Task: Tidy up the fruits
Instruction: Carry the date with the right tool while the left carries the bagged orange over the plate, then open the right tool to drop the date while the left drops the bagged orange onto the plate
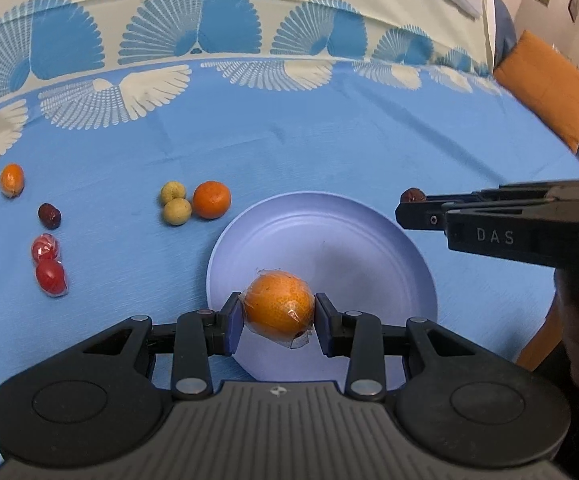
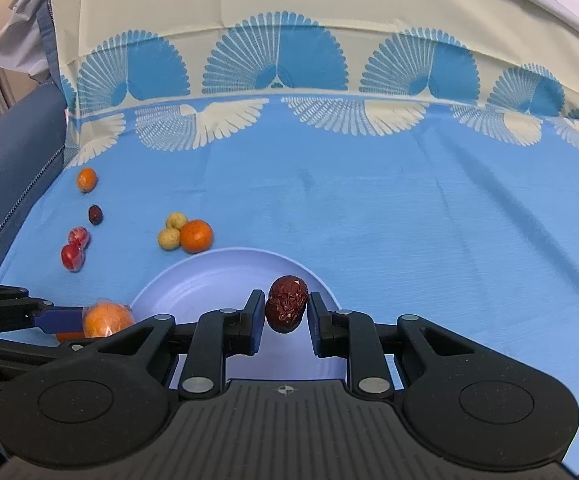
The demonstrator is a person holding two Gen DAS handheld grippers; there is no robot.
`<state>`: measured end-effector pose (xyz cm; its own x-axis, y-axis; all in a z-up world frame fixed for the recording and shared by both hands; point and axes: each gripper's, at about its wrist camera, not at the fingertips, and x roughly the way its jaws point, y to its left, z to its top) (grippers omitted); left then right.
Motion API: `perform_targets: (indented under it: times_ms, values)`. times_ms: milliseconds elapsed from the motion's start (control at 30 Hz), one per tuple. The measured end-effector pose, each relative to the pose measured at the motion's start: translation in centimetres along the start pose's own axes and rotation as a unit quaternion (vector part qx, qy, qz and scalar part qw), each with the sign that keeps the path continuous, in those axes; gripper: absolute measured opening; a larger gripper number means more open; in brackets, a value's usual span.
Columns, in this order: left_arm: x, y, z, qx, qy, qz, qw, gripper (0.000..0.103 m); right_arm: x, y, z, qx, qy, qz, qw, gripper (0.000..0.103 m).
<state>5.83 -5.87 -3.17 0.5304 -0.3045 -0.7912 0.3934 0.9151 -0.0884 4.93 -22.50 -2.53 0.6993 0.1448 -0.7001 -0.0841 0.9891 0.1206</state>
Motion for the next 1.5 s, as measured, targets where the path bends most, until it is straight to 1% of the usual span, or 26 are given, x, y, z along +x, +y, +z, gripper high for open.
perform_targets:
  times_ms: [167,333,600,800,1367,1400,1433,1467,1500]
  values:
    - [0.5,-0.4,-0.3,0.016,0.009,0.000,0.9998,0.041,0.5,-0.2,-0.6,-0.007,0.010,-0.006,1.000,0.024]
    - [0.8,-1.0,-0.6,0.040,0.012,0.005,0.9991,0.041,0.6,-0.2,-0.6,-0.012,0.011,-0.006,1.000,0.024]
    - [0.7,-0.9,-0.4,0.038,0.006,0.006,0.9992,0.041,0.8,0.1,-0.7,-0.022,0.016,-0.004,1.000,0.024]
    - [0.9,-1.8,-0.5,0.061,0.007,0.006,0.9981,0.041,1.0,0.4,-0.7,-0.028,0.017,-0.004,0.999,0.024]
    - [1.0,-1.7,-0.4,0.057,0.008,0.006,0.9983,0.041,1.0,0.5,-0.9,-0.032,0.021,-0.006,0.999,0.025]
    - [1.1,-1.7,-0.4,0.056,0.009,0.006,0.9984,0.042,1.0,0.6,-0.9,-0.032,0.021,-0.007,0.999,0.025]
    - [1.1,-1.7,-0.4,0.056,0.010,0.006,0.9984,0.045,1.0,0.6,-0.9,-0.032,0.023,-0.007,0.999,0.025]
    - [1.0,-1.7,-0.3,0.055,0.007,0.009,0.9984,0.053,1.1,0.7,-1.0,-0.033,0.024,-0.008,0.999,0.032]
    - [0.8,-1.7,-0.3,0.055,0.003,0.011,0.9984,0.055,1.0,0.8,-1.0,-0.034,0.024,-0.010,0.999,0.046]
